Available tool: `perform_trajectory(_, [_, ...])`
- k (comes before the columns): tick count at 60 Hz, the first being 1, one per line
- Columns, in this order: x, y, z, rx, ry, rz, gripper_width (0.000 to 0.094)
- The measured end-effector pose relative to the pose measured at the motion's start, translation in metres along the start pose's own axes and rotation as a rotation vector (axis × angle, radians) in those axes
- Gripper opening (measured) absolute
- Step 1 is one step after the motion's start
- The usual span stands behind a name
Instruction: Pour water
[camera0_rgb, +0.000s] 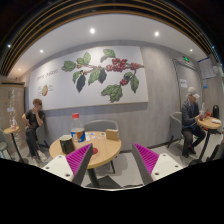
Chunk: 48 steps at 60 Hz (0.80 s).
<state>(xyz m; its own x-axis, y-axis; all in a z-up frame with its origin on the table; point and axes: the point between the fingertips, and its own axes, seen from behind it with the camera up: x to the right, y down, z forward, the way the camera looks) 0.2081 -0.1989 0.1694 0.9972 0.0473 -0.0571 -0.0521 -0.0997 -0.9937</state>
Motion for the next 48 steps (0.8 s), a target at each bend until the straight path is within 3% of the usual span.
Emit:
perform_trajectory(27, [-0.062,0.011,0.038,-0.003,-0.094,-0.087,0.0843])
perform_trajectory(48, [-0.148,0.026,0.144,0.017,-0.186,-0.105,0.0837])
